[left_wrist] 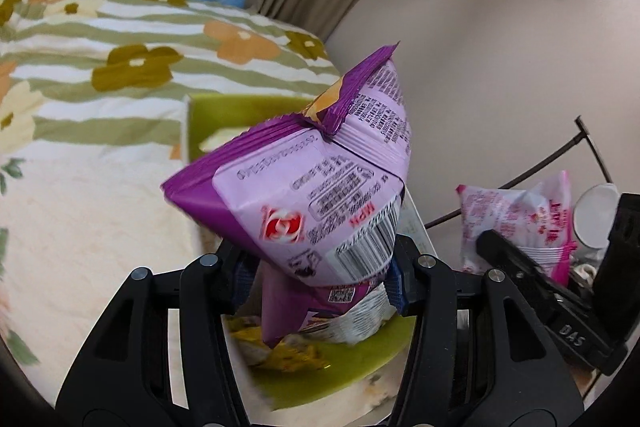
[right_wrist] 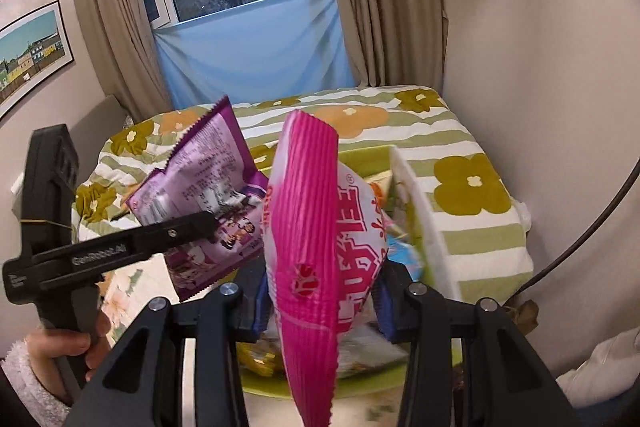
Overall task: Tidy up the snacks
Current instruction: 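Carry both bags into the cardboard box and open both grippers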
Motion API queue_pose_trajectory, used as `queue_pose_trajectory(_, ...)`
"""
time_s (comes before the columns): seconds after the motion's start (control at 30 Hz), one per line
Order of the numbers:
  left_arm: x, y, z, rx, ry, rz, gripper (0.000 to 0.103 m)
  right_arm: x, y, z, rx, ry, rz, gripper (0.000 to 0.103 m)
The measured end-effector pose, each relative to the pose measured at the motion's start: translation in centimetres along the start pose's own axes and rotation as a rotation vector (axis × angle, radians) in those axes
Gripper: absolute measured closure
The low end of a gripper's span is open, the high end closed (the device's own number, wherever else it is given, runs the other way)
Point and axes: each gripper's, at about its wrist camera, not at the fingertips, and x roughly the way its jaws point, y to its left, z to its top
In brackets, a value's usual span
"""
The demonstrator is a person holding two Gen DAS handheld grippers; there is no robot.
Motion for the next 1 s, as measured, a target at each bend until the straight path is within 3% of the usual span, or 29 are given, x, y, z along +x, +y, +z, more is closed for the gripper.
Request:
queue_pose_trajectory(0.1,2.2,-0.7,-1.1,-0.056,0.047,0.079,0.04,0.1,-2.0,0.0,-0.008,0.022,0.022,0.064)
queue_pose_trajectory(0.17,2.8,-0.8,-1.8,-0.072,0.052,0.154,0.012,0.2,-2.8,-0.1,-0.015,0.036,0.039,0.064)
queue_pose_trajectory(0.2,2.6,-0.9,-2.2,-0.075,0.041,0.187,0.009,0.3,-3.0,-0.2,-0.02,0.041,0.049,0.064)
queue_pose_trajectory(0.53,-1.0,-2.0,-3.5,0.077,0.0,0.451,0.008,1.5,-3.5,-0.2,-0.059,0.076,0.133,0.064)
queue_pose_trajectory(0.67,-2.0,-2.0,-2.6,0.101,-0.023,0.492,0.008,2.2,-2.8,1.0,-0.086,0.089,0.172,0.064)
queue_pose_trajectory(0.9,-3.4,-2.2,-2.6,0.109,-0.027,0.542,0.007,5.3,-1.8,2.8,-0.147,0.127,0.149,0.063)
queue_pose_trajectory(0.93,-3.3,-2.1,-2.6,0.103,-0.024,0.552,0.007,5.9,-1.7,2.9,-0.151,0.135,0.144,0.062)
queue_pose_trajectory(1.0,-3.1,-1.9,-2.8,0.093,-0.015,0.555,0.007,7.3,-1.6,2.9,-0.168,0.153,0.124,0.045)
